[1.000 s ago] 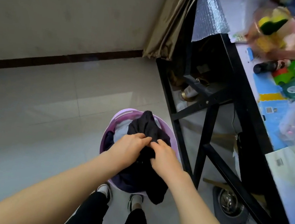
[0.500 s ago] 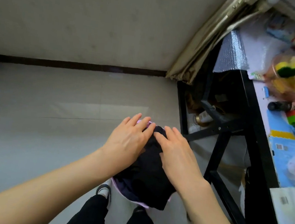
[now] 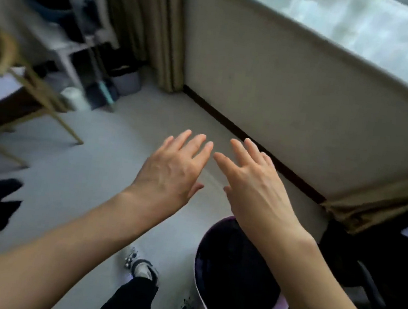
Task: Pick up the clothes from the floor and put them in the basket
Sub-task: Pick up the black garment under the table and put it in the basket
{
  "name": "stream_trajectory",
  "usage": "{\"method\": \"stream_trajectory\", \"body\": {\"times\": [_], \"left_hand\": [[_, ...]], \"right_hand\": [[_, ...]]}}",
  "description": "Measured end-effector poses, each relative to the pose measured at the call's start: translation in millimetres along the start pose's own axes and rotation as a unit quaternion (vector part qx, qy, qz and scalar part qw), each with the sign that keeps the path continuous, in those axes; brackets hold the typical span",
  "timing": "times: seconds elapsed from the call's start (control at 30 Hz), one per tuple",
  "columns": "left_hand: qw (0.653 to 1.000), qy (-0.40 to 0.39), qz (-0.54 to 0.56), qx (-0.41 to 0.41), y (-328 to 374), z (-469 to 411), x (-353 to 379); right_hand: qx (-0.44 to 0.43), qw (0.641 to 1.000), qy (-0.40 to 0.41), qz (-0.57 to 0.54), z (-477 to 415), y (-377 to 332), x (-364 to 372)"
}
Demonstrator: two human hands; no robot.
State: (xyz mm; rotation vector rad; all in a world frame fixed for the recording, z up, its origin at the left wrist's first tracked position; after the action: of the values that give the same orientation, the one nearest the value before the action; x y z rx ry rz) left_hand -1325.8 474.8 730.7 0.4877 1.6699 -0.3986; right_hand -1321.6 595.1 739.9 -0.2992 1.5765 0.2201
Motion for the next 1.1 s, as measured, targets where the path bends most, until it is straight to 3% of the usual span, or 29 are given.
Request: {"method": "stream_trajectory", "body": {"times": [0.17, 0.5, 0.77, 1.1], "left_hand": [[0.985, 0.031, -0.053, -0.159, -70.7, 120.0, -56.0], [0.892, 0.029, -0.098, -0.439, -209.3, 435.5, -138.3], [0.832, -0.03, -0.054, -0.552, -270.2, 621.7, -128.6], [0.767, -0.053, -0.022, -0.639, -403.5, 727.5, -81.8]], "right_hand": [[-0.165, 0.986, 0.017, 0.011, -12.2, -142.1, -27.4], [-0.418, 0.907, 0.053, -0.006, 18.6, -490.0, -45.9], [-0.517, 0.856, 0.004, -0.004, 56.9, -689.9, -14.6], [-0.601, 0.797, -0.058, 0.013, -5.0, -860.0, 54.4]]}}
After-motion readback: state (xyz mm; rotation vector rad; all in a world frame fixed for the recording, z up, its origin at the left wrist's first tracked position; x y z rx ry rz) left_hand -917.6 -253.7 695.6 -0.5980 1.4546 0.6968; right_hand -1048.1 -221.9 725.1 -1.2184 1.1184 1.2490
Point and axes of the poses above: each hand's wrist, its own z-axis away from the middle knuckle, its own x-axis out of the palm, y = z × x, the point moved 6 cm from there along -z, towards the middle knuckle, and after that the axes turned 7 degrees about x, right-handed, at the moved point
